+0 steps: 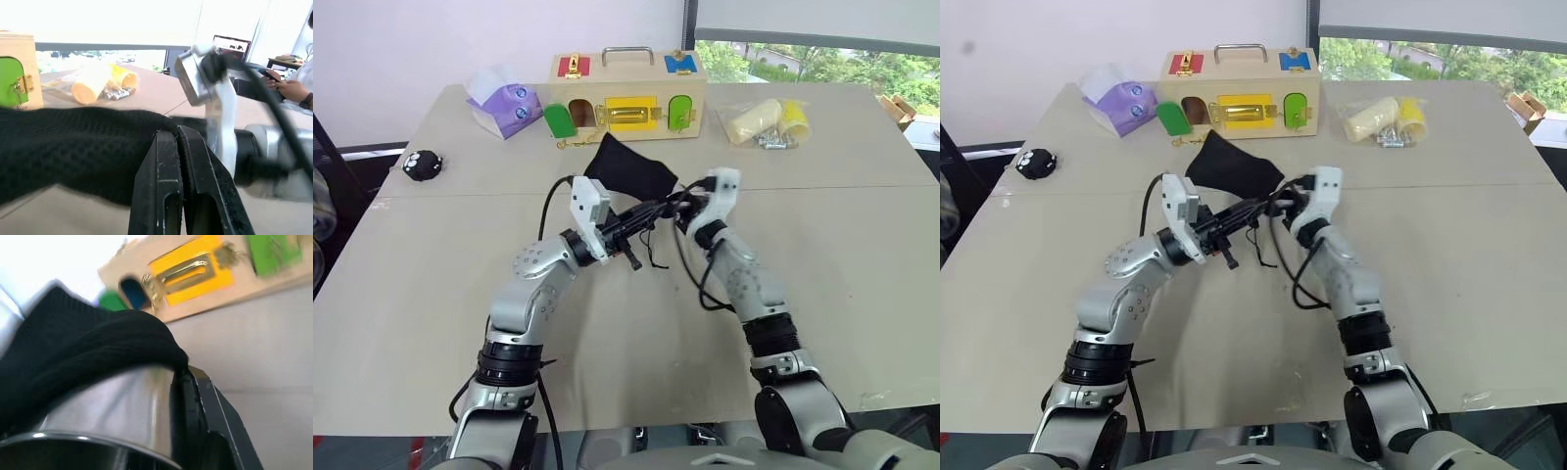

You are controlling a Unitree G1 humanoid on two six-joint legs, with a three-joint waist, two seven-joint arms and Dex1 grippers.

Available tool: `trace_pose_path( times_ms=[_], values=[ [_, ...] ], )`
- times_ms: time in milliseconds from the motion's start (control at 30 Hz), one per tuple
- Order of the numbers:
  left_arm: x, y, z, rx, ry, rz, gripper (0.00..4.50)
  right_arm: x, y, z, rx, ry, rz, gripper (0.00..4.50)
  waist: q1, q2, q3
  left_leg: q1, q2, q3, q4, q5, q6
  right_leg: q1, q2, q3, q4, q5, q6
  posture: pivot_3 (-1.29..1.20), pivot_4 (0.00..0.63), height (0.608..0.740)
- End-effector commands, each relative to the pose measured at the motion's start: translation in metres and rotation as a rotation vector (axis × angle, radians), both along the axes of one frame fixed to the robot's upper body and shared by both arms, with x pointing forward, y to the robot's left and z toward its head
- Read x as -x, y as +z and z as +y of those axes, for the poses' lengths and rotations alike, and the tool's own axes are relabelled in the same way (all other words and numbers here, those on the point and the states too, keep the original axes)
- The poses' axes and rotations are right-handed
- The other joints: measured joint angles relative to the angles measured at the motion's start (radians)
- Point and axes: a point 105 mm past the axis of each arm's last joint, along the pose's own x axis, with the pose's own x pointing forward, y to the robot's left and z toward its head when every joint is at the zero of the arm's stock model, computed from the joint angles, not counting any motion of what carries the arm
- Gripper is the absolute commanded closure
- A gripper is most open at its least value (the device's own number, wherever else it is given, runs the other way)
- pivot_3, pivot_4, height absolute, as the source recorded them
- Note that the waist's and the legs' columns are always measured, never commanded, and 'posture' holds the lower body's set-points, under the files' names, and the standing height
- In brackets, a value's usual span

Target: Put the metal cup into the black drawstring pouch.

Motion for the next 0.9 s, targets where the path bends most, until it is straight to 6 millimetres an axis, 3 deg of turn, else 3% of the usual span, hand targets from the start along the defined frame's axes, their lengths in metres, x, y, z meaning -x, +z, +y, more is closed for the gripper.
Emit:
trace_pose_path(
  times_ms=[33,267,333,400,467,567,700,900],
  values=[
    [0.007,0.008,-0.004,0.007,-0.037,-0.045,4.5,0.002,0.024,-0.023,-0.326,0.012,0.089,4.46,-0.004,0.0,0.0,0.0,0.0,0.0,0.0,0.0,0.0,0.0,0.0,0.0,0.001,0.0,0.0,0.0,0.15,0.74],
    [0.007,0.008,-0.005,0.009,-0.036,-0.048,4.5,-0.004,0.029,-0.034,-0.556,-0.01,0.262,4.46,-0.006,0.0,0.0,0.0,0.001,0.001,-0.002,0.0,0.0,-0.002,0.001,0.001,0.001,0.0,0.0,0.0,0.15,0.74],
    [0.007,0.009,-0.005,0.012,-0.036,-0.049,4.5,-0.006,0.035,-0.035,-0.361,-0.064,0.165,4.46,-0.006,0.0,0.0,0.0,0.0,0.001,-0.002,0.0,0.0,-0.002,0.001,0.001,0.001,0.0,0.0,0.0,0.15,0.74],
    [0.005,0.012,-0.004,0.034,-0.028,-0.049,4.5,-0.005,0.038,-0.029,0.144,-0.144,-0.097,4.46,-0.007,0.0,0.0,0.0,0.0,0.003,-0.002,0.0,0.0,-0.003,0.001,0.002,0.001,0.0,0.0,0.0,0.15,0.74],
    [0.002,0.017,-0.003,0.058,-0.021,-0.05,4.5,0.0,0.034,-0.019,0.543,-0.162,-0.35,4.46,-0.005,0.0,0.0,0.0,-0.001,0.004,-0.002,0.0,0.0,-0.004,0.001,0.004,0.001,0.0,0.0,0.0,0.15,0.74],
    [-0.001,0.026,-0.003,0.106,-0.012,-0.048,4.5,0.006,0.026,-0.008,0.978,-0.145,-0.673,4.46,-0.005,0.0,0.0,0.0,-0.001,0.004,-0.001,0.0,0.001,-0.005,0.001,0.004,0.001,0.0,0.001,0.0,0.15,0.74],
    [-0.002,0.031,-0.005,0.128,-0.013,-0.044,4.5,0.001,0.023,-0.013,1.032,-0.171,-0.716,4.46,-0.005,-0.001,0.0,0.0,0.0,0.004,-0.001,0.0,0.0,-0.004,0.002,0.004,0.001,0.0,0.0,0.0,0.15,0.74],
    [0.0,0.026,-0.007,0.106,-0.018,-0.041,4.5,0.003,0.033,-0.014,0.984,-0.177,-0.756,2.14,-0.004,-0.001,0.0,0.0,0.001,0.004,-0.001,0.001,-0.002,-0.004,0.002,0.004,0.001,0.0,0.0,0.0,0.15,0.74]
  ],
)
